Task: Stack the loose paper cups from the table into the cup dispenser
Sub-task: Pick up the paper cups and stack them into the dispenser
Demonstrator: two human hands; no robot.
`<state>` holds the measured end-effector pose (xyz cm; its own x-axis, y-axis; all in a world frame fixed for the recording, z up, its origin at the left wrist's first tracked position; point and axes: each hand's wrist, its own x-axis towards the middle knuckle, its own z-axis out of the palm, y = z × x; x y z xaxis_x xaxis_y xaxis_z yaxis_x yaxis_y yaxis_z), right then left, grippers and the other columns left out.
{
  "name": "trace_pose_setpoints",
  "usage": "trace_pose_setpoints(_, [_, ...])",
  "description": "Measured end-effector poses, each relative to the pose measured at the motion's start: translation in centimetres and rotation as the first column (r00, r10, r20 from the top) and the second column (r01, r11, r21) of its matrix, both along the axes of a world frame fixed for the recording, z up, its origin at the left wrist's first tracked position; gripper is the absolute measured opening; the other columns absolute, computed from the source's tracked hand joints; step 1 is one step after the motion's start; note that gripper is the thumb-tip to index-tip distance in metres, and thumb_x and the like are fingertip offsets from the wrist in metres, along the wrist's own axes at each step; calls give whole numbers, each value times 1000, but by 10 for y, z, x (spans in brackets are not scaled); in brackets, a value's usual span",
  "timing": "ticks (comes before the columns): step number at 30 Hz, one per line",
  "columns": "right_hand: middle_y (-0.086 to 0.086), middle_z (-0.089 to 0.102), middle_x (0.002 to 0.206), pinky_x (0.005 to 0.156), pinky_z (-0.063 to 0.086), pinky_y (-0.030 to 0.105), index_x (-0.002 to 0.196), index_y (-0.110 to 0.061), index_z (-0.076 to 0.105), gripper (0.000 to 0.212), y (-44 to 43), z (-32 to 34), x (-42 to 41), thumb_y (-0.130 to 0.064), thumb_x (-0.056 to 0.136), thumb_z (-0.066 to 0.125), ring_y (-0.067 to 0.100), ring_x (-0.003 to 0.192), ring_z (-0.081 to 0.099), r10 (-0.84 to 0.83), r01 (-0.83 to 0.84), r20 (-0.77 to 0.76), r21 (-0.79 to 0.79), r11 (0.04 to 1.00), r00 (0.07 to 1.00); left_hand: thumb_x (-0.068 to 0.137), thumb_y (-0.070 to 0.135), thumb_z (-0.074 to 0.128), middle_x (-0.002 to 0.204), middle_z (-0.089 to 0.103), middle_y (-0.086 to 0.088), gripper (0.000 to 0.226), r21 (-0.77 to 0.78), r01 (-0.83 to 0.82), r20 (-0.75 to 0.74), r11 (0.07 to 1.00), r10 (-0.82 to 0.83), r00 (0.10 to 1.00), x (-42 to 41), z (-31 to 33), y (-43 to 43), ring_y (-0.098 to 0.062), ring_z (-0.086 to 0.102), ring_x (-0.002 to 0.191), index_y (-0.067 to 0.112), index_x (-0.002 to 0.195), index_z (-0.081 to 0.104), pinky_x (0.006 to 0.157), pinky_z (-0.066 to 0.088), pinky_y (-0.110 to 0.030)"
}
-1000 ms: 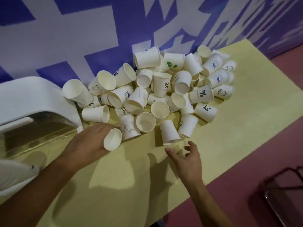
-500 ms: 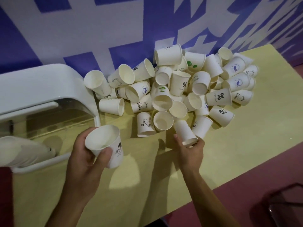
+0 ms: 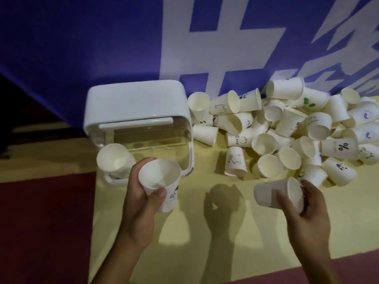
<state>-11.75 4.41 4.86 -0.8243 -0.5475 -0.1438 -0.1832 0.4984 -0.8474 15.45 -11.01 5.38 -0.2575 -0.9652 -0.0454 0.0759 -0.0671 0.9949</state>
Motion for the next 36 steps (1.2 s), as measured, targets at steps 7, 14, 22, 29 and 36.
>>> trace_pose_setpoints(7, [-1, 67, 121, 77, 44, 1, 127, -33, 63, 73, -56, 19, 85, -56, 62, 87, 22, 108, 63, 230, -232, -37, -55, 971, 972, 71, 42, 80, 128, 61, -2, 77, -3, -76, 31, 997, 77, 997, 85, 9, -9, -23, 62, 110, 18, 138, 49, 89, 49, -38])
trace_pose_setpoints(14, [-28, 66, 122, 85, 49, 6, 130, -40, 59, 83, -100, 18, 159, -56, 55, 92, -6, 108, 64, 395, -378, 64, -183, 907, 916, 71, 30, 78, 136, 61, -10, 77, -65, -195, 22, 979, 197, 980, 134, 11, -36, -31, 62, 123, 21, 141, 49, 99, 51, -43])
trace_pose_setpoints(22, [-25, 66, 125, 94, 51, 20, 123, -46, 61, 77, -118, 20, 187, -60, 51, 86, 5, 119, 63, 478, -466, 28, -184, 866, 878, 66, 30, 86, 127, 67, -2, 71, -151, -146, 114, 978, 164, 980, 120, 17, -78, -28, 67, 115, 38, 128, 53, 95, 56, -55])
trace_pose_setpoints(29, [-19, 68, 124, 92, 52, 25, 126, -51, 60, 85, -120, 17, 182, -76, 48, 86, 11, 116, 64, 485, -478, 21, -137, 868, 874, 71, 45, 87, 140, 61, 11, 84, -180, -70, 327, 981, 126, 937, 116, -2, -85, -17, 60, 129, 34, 145, 49, 102, 55, -45])
trace_pose_setpoints(36, [-23, 67, 127, 89, 51, 20, 122, -57, 60, 81, -125, 17, 183, -76, 48, 85, 7, 114, 65, 488, -485, -10, -118, 866, 873, 75, 39, 92, 142, 60, 12, 82, -137, -15, 500, 990, 82, 862, 112, -21, -91, -4, 54, 130, 30, 146, 52, 104, 46, -22])
